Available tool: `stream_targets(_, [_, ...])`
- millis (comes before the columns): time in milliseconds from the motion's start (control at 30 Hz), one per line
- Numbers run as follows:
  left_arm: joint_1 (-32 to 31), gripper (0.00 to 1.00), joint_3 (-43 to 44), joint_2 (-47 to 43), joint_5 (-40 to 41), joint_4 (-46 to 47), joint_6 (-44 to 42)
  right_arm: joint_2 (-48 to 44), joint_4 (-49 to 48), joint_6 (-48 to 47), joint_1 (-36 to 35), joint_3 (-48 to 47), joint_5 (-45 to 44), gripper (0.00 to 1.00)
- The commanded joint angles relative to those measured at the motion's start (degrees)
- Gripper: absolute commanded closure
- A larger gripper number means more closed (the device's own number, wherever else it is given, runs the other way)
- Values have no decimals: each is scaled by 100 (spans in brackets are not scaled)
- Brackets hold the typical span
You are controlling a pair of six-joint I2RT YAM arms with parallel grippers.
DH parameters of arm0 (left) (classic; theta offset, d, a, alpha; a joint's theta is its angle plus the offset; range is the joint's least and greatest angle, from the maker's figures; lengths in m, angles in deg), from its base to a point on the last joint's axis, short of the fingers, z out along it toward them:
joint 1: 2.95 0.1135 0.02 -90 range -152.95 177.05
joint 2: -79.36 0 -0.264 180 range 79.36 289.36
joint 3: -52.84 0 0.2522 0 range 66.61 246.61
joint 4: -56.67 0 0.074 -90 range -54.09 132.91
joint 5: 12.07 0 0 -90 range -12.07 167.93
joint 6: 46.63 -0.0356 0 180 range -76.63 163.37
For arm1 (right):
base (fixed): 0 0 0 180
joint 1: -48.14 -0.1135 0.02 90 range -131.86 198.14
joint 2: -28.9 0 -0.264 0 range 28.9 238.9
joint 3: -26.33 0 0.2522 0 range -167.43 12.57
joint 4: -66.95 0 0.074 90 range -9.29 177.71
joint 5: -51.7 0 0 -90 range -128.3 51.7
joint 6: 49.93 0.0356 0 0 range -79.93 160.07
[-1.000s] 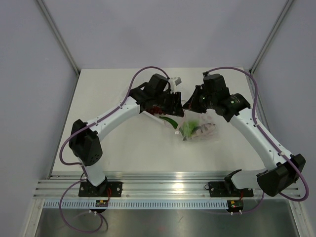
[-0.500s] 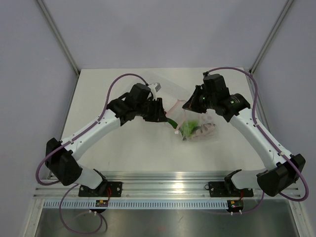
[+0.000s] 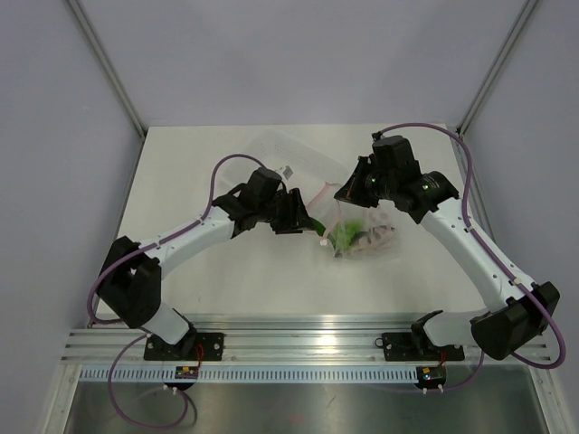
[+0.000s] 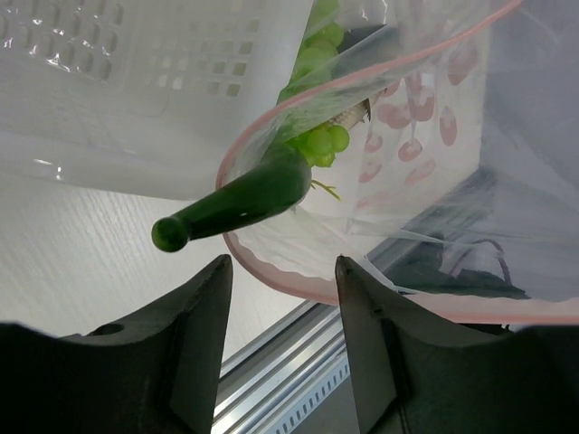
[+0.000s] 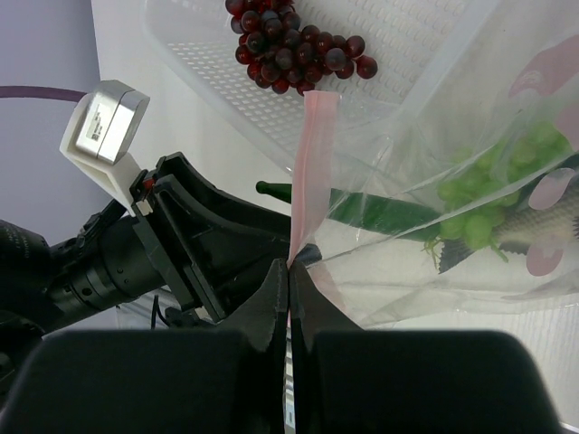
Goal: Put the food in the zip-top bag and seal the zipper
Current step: Adjust the zipper food storage bag at the center of the board.
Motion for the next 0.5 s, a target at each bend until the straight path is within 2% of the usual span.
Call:
stream_targets(0, [-19,52,-35,135,-110,569,203,-176,-200,18,-21,-17,-10,100])
stream_targets(67, [-28,57,-44,241,-101,577,194,-185,-183,10,-21,-34,-28,100])
stream_targets(133, [-54,69,17,311,-101,569,142,-194,-130,-25,-21,-69,-89,100])
stream_targets(167, [-55,79,70,328,-118,534,107,-194,-104,-34,-21,-87,-133,100])
stream_targets(200, [-63,97,235,329,-127,377,-15,-194,-25,-95,-12,-139,-194,100])
stream_targets(233, [-72,100,368,294,-127,271,-95,-211,28,-139,-12,-166,-265,100])
stream_targets(367, [-195,100,1167,31,-48,-361,-692,-247,414,-377,-3,-517,-948,100])
stream_targets(467, [-362,100,2168,12,-109,-1064,-1185,-299,766,-553,-3,-1209,-1310,100])
